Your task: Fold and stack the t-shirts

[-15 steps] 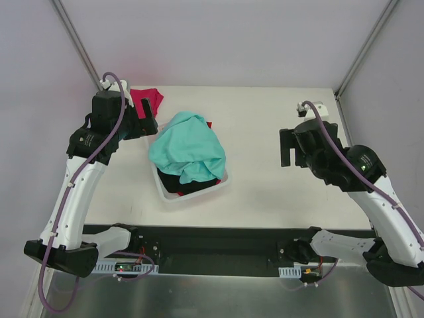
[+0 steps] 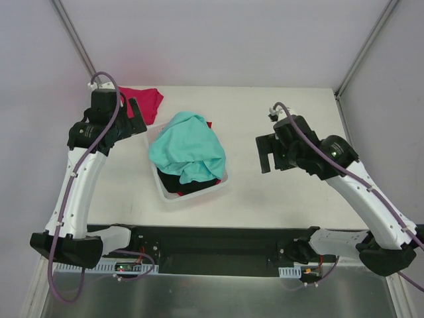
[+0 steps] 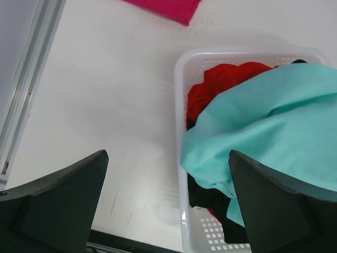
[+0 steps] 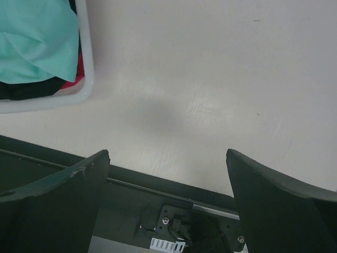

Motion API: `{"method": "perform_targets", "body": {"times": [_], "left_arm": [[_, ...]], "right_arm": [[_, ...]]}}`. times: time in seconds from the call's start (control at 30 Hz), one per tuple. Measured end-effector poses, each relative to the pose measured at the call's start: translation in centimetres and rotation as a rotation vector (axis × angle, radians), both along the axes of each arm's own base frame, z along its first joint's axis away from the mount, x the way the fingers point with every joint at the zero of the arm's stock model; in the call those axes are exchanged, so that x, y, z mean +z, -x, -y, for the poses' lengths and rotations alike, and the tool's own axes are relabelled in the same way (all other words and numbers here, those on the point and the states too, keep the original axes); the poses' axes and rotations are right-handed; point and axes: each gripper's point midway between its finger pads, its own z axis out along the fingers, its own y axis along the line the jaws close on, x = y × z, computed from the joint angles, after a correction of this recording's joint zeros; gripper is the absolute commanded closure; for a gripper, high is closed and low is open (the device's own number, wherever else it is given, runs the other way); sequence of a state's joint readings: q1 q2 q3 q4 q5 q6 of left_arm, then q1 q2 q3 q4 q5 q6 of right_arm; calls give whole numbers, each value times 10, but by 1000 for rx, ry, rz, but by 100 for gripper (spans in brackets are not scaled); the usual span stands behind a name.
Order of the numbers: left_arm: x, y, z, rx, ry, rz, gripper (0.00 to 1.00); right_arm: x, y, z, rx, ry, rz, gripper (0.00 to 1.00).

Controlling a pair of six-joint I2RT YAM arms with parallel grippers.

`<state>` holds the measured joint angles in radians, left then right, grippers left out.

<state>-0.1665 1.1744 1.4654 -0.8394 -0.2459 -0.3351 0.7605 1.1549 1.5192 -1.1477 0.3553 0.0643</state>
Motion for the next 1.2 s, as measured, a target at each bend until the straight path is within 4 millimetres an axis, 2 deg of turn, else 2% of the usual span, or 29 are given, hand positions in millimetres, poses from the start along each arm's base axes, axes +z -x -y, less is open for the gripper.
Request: {"method": "perform_targets", "body": {"times": [0.13,0.23,0.57,0.83,1.0,1.2], "left_arm": [[-22,-3,-23,97,11,-92,1],[-30,-1,-30,130,24,-129,1],[-32,5,-18,96,82,-148,1],[-32,10,-13,84,112,-144,1],[-31,12,-13,83,111,-138,1],[-29,13,-13,82,111,-132,1]], "right_arm": [[-19,-2,-26,66,-21,-85,4],[-35,-2,-40,99,-28,-134,4],[-94,7,-61,158,-36,-257,4],[-128,-14,-89,174,-8,-322,4],[-136,-37,-113,190,3,-331,4],[-136,-52,-130,204,-17,-313,4]]}}
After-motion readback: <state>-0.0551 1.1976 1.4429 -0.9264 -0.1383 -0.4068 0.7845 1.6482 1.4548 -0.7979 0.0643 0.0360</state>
